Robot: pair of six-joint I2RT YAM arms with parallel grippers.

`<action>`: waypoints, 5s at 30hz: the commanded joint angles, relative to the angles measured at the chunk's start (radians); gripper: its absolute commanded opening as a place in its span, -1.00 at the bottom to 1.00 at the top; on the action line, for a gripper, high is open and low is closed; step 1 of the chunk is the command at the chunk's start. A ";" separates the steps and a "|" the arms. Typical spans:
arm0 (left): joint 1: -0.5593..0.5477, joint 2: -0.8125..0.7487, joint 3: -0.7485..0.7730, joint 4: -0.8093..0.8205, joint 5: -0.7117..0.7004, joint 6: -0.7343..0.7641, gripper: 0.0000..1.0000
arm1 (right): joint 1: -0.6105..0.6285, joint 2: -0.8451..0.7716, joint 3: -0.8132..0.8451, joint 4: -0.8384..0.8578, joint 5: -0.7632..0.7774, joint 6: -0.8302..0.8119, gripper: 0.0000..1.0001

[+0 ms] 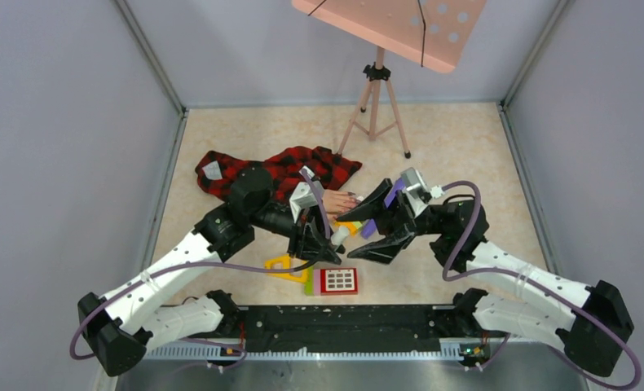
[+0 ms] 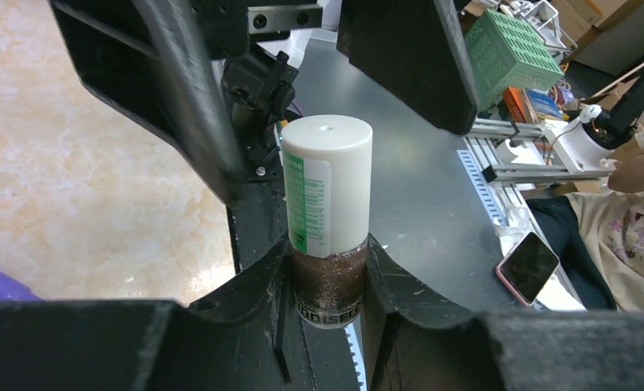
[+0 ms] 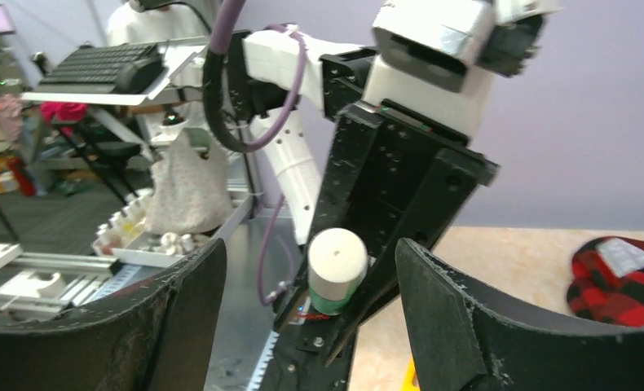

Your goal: Paint the nails

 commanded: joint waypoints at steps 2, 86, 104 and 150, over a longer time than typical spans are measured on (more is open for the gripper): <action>-0.005 0.004 0.038 0.056 0.049 -0.007 -1.00 | 0.067 0.040 0.057 0.121 -0.066 0.008 0.34; 0.039 -0.023 0.045 -0.048 -0.478 0.027 -1.00 | -0.045 -0.062 -0.141 -0.037 0.236 -0.048 0.93; -0.012 0.019 0.041 0.053 0.053 -0.019 -1.00 | -0.025 0.072 0.019 0.329 -0.058 0.132 0.59; -0.021 -0.148 -0.001 -0.042 -0.761 0.133 -1.00 | 0.117 0.176 0.186 -0.544 0.421 -0.080 -1.00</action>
